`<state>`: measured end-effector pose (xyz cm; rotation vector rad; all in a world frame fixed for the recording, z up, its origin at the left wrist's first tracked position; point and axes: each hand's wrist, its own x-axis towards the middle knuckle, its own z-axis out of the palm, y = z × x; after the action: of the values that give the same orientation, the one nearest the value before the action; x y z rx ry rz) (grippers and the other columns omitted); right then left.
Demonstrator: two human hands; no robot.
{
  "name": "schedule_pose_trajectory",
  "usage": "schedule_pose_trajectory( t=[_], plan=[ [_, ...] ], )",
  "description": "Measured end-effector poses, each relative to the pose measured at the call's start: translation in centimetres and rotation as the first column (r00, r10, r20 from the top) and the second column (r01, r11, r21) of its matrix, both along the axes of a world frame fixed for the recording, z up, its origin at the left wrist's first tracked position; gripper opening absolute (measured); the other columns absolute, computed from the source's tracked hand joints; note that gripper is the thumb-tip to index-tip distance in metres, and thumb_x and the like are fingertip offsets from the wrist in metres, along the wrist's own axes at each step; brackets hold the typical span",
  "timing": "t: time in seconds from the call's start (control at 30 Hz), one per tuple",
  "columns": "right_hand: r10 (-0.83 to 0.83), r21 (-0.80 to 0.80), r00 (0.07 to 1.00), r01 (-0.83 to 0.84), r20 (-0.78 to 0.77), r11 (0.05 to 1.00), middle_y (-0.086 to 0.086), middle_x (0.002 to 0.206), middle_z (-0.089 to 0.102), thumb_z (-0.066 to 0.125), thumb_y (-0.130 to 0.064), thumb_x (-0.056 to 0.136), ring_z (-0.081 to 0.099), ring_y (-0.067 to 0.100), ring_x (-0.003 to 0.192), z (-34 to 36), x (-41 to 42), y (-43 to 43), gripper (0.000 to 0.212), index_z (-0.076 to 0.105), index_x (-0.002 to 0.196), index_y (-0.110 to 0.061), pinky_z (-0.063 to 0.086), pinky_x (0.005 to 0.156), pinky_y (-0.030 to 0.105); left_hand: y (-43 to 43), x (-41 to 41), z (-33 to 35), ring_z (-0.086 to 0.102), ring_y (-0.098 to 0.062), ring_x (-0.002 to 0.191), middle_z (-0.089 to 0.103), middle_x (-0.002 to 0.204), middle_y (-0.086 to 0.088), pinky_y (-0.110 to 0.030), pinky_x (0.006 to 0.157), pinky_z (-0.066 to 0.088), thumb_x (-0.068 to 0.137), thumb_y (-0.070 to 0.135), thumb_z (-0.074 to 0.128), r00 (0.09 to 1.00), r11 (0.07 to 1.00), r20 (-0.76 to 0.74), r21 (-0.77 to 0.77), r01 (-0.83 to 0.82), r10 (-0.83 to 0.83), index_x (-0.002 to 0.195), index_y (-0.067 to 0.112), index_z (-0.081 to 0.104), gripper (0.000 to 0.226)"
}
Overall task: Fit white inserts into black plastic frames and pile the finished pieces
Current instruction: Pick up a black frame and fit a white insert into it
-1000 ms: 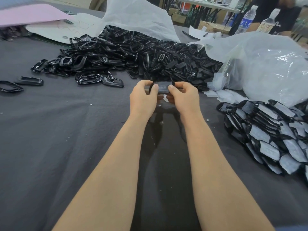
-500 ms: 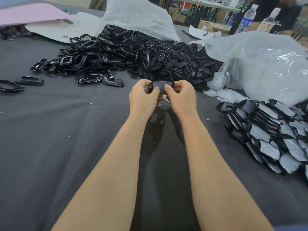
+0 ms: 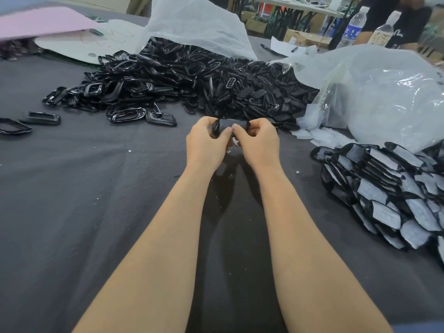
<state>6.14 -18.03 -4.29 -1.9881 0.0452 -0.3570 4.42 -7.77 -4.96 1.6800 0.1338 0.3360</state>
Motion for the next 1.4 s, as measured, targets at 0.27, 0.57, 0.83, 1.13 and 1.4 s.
schedule_pose_trajectory(
  t=[0.27, 0.57, 0.83, 1.13, 1.4],
  plan=[
    [0.107, 0.06, 0.992, -0.103, -0.066, 0.993, 0.012, 0.097, 0.069, 0.063, -0.009, 0.088, 0.067, 0.027, 0.093, 0.1, 0.2, -0.1, 0.012, 0.056, 0.097, -0.015, 0.052, 0.09, 0.047, 0.1, 0.6, -0.3, 0.067, -0.002, 0.065, 0.068, 0.082, 0.002, -0.025, 0.075, 0.058, 0.096, 0.007, 0.053, 0.999, 0.994, -0.039, -0.101, -0.038, 0.035, 0.104, 0.019, 0.055, 0.014],
    [0.087, -0.002, 0.994, -0.087, -0.064, 0.996, 0.012, 0.097, 0.07, 0.054, -0.004, 0.092, 0.067, 0.027, 0.093, 0.3, 0.3, -0.2, 0.012, 0.057, 0.098, -0.015, 0.053, 0.09, 0.045, 0.0, 0.9, -0.5, 0.067, 0.0, 0.066, 0.069, 0.081, 0.004, -0.029, 0.079, 0.059, 0.098, 0.007, 0.049, 0.998, 0.997, -0.055, -0.071, -0.035, 0.031, 0.11, 0.015, 0.058, 0.017],
    [0.106, 0.029, 0.993, -0.104, -0.061, 0.994, 0.007, 0.089, 0.07, 0.054, -0.009, 0.093, 0.069, 0.019, 0.085, 0.7, -0.2, 0.1, 0.009, 0.059, 0.097, -0.015, 0.056, 0.087, 0.042, 0.3, 0.8, -0.3, 0.069, -0.007, 0.072, 0.068, 0.08, 0.004, -0.033, 0.083, 0.058, 0.098, 0.007, 0.049, 0.997, 0.992, -0.068, -0.112, -0.055, 0.047, 0.123, 0.009, 0.058, 0.026],
    [0.024, 0.073, 1.0, -0.025, 0.018, 0.997, 0.009, 0.089, 0.069, 0.059, -0.006, 0.089, 0.068, 0.026, 0.088, 2.8, -1.8, -2.2, 0.023, 0.051, 0.104, -0.022, 0.052, 0.09, 0.046, -2.2, -0.2, 1.8, 0.069, -0.008, 0.075, 0.07, 0.094, -0.006, -0.029, 0.078, 0.058, 0.095, 0.011, 0.057, 0.999, 0.999, 0.041, -0.038, 0.034, -0.033, 0.111, 0.015, 0.055, 0.016],
    [-0.335, -0.059, 0.924, 0.351, 0.183, 0.935, -0.007, 0.079, 0.062, 0.059, -0.015, 0.092, 0.06, 0.014, 0.081, 4.3, -6.0, -11.0, 0.025, 0.057, 0.117, -0.014, 0.042, 0.076, 0.016, -12.4, -1.6, 4.4, 0.065, -0.021, 0.083, 0.064, 0.09, -0.003, -0.021, 0.08, 0.053, 0.096, 0.009, 0.052, 0.962, 0.963, 0.039, 0.003, 0.269, -0.269, 0.099, 0.021, 0.043, 0.016]
  ],
)
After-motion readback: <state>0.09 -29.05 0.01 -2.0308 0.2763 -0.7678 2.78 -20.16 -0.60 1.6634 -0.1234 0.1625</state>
